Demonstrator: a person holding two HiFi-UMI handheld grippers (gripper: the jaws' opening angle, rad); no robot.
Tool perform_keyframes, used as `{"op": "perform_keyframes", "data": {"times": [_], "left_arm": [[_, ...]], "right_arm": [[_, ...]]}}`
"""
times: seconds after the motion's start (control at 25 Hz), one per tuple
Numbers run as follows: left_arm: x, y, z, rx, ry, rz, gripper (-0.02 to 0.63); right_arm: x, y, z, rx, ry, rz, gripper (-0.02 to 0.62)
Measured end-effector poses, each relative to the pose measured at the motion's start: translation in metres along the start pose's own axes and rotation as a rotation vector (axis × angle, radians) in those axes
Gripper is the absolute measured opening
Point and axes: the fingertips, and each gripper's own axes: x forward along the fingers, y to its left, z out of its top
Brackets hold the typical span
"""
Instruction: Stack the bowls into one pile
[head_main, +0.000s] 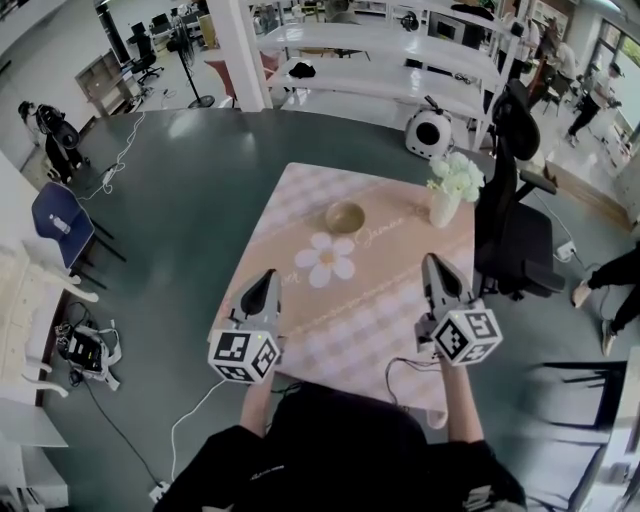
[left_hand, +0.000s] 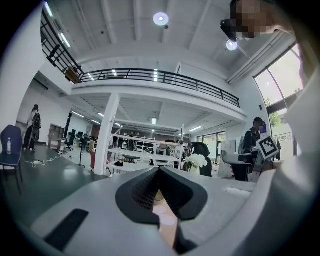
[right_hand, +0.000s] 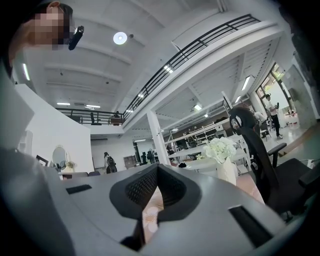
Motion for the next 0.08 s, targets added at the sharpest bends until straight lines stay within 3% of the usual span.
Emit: {"op": "perform_keyframes", "data": {"times": [0.08], "left_arm": [[0.0002,0.0008,-0.0006,-0.002,0.000,-0.001,-0.003]], "right_arm": [[0.0002,0.0001,-0.0006,-0.002,0.000,-0.001,-0.008]]}}
